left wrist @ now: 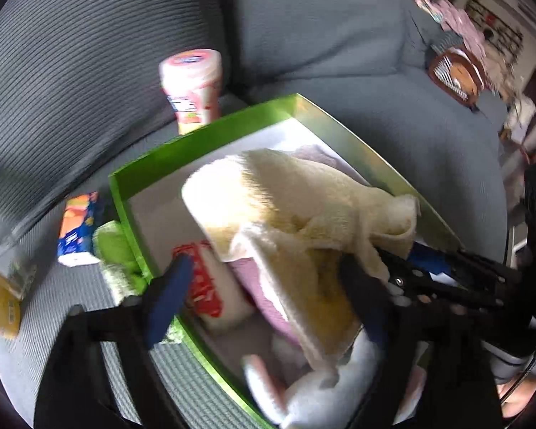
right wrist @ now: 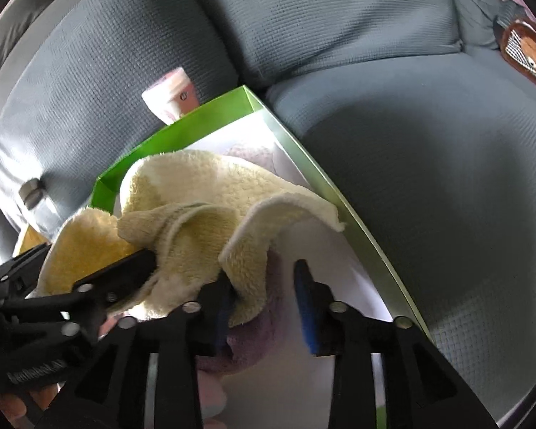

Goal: Organize soft objects
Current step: 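Carry the cream towel into the green box and open the right gripper, then move the open right gripper toward the green washcloth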

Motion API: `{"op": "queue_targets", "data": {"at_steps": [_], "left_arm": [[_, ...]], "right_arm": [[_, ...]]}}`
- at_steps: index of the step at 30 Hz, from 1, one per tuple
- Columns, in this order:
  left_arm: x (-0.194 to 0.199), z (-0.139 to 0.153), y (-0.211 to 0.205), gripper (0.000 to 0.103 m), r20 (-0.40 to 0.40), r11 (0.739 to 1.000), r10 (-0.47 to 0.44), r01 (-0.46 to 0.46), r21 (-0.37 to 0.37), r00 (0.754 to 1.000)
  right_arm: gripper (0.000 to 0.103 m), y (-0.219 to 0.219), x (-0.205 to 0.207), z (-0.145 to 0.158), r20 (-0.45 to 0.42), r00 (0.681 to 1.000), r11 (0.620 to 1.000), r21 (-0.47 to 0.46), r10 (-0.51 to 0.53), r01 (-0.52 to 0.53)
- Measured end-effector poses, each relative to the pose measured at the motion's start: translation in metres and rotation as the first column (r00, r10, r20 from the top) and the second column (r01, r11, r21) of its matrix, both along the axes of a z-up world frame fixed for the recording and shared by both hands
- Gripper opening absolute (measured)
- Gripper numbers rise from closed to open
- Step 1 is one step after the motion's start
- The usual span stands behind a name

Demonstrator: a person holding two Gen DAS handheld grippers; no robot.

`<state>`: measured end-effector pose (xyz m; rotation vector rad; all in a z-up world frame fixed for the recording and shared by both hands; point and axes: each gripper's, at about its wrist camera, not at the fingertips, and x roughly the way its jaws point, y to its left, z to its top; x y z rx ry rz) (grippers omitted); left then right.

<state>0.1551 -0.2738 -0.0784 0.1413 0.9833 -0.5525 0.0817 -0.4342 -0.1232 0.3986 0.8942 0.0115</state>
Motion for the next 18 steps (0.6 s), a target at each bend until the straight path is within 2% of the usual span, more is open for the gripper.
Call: {"op": "queue_targets", "data": {"at_steps": [3,6,7,9,10,14,16,18], "left_arm": [[-0.004,0.015,0.018,0.089,0.022,0.999,0.024,-0.023,-0.035,0.999],[-0.012,0.036,0.037,0.103,0.061,0.997,0.033,-0.029,-0.075,0.998],[-0.017,0.043,0.044,0.102,0.078,0.995,0.039,-0.032,-0.093,0.996],[-0.023,0.056,0.059,0.102,0.101,0.991,0.053,-0.040,-0.127,0.993],[-0.027,0.061,0.066,0.102,0.109,0.989,0.062,-0.046,-0.141,0.992],[-0.044,0.073,0.091,0.102,0.138,0.984,0.100,-0.077,-0.160,0.985],[-0.056,0.074,0.107,0.102,0.142,0.981,0.116,-0.091,-0.170,0.983],[-0.067,0.071,0.125,0.102,0.143,0.977,0.140,-0.113,-0.179,0.980]], "right_arm": [[0.048,0.001,-0.011,0.012,0.035,0.999,1.000,-0.027,-0.007,0.008],[0.050,0.001,-0.025,0.028,0.089,0.996,0.999,-0.040,-0.021,0.025],[0.051,0.001,-0.028,0.032,0.104,0.994,0.999,-0.044,-0.024,0.028],[0.064,0.003,-0.040,0.044,0.146,0.989,0.997,-0.060,-0.036,0.045],[0.066,0.004,-0.044,0.048,0.161,0.986,0.997,-0.065,-0.037,0.048],[0.067,0.014,-0.062,0.066,0.221,0.975,0.996,-0.073,-0.024,0.041],[0.067,0.024,-0.072,0.074,0.252,0.968,0.998,-0.069,0.011,0.007],[0.071,0.036,-0.084,0.081,0.288,0.956,0.996,-0.076,0.065,-0.044]]}}
